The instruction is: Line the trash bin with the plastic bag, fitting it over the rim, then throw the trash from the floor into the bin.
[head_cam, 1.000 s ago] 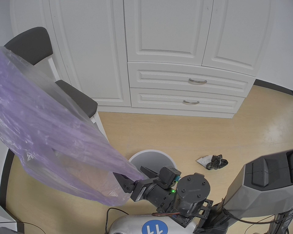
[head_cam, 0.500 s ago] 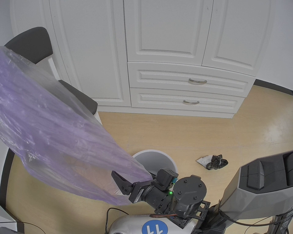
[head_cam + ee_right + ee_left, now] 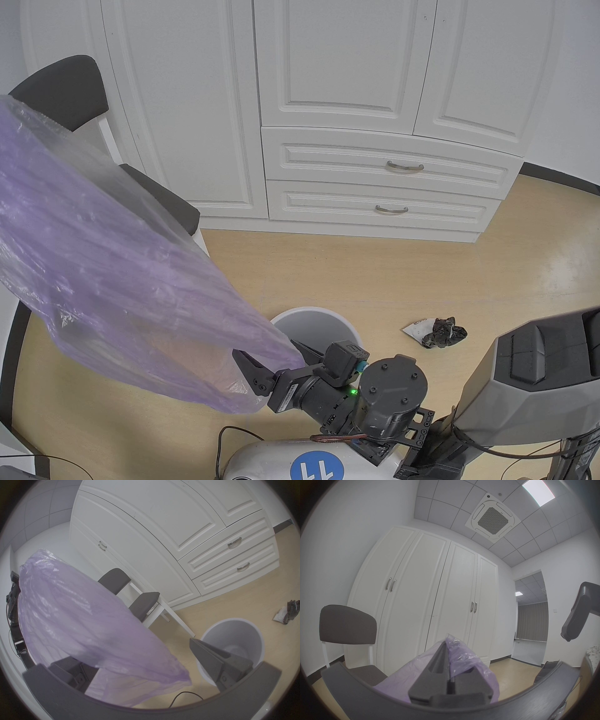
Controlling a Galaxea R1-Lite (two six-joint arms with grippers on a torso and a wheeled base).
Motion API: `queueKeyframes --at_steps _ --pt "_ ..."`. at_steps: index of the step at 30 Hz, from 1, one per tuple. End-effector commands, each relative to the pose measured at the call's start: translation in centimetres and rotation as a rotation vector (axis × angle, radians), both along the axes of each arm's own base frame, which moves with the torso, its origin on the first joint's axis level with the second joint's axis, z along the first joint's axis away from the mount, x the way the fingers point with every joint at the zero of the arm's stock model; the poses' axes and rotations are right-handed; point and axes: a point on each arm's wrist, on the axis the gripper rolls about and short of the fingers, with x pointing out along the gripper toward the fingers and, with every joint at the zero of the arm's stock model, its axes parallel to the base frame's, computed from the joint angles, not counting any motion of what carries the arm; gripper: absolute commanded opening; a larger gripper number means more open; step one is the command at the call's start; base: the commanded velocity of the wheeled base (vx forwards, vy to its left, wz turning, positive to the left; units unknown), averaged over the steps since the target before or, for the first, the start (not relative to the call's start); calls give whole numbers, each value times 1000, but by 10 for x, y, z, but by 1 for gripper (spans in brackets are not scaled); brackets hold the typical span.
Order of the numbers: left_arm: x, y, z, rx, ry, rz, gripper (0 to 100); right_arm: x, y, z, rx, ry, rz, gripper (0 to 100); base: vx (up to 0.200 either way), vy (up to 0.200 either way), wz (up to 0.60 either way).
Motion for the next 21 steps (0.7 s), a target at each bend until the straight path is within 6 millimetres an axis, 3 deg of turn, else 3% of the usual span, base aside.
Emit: queueKeyframes --at_steps 1,21 --pt "0 0 0 0 0 1 0 0 -1 3 16 -12 -1 100 0 0 0" --pt "0 0 0 1 1 1 0 -1 2 0 10 -8 5 100 0 0 0"
